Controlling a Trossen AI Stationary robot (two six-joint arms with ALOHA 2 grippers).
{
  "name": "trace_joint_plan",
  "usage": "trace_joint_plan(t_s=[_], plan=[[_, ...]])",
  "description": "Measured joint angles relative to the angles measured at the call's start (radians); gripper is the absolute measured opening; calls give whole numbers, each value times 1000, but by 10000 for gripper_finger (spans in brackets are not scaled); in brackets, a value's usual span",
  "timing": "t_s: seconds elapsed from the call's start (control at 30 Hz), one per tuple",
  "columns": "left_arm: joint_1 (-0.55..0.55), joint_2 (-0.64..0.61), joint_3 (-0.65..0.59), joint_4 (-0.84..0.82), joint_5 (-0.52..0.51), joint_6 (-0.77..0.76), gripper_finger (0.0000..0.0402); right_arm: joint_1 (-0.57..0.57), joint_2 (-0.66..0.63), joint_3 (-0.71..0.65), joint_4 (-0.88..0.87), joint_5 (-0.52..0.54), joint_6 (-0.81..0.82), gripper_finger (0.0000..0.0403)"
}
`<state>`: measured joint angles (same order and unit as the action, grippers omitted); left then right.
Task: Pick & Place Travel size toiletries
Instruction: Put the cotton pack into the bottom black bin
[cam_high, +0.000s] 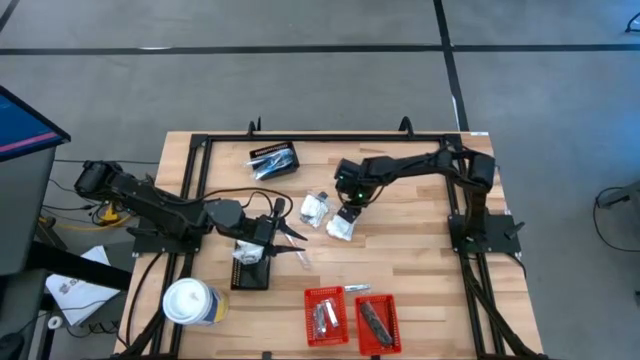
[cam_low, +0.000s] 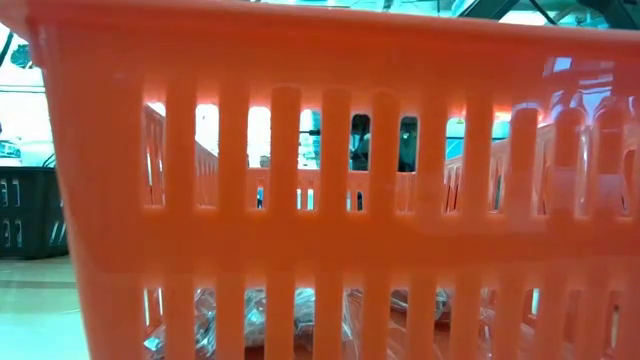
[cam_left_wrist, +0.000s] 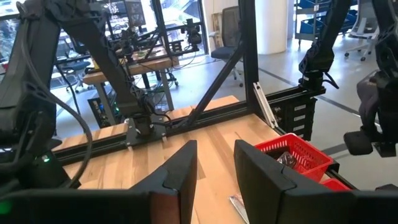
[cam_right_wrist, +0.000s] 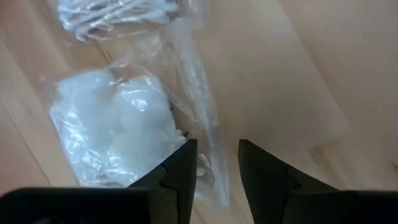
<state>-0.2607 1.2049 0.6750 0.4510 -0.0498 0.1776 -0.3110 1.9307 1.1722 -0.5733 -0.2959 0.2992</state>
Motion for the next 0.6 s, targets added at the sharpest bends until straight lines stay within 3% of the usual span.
trace_joint_plan(t_s=[0.13, 0.33, 0.6], plan=[[0, 0, 0, 0, -1, 0, 99, -10, 26, 24, -31, -19, -19, 92], [0, 0, 0, 0, -2, 0, 99, -11, 34, 55, -73, -13, -87, 9], [-1, 0, 0, -3, -2, 0, 99, 37, -12, 108, -62, -15, -240, 3]])
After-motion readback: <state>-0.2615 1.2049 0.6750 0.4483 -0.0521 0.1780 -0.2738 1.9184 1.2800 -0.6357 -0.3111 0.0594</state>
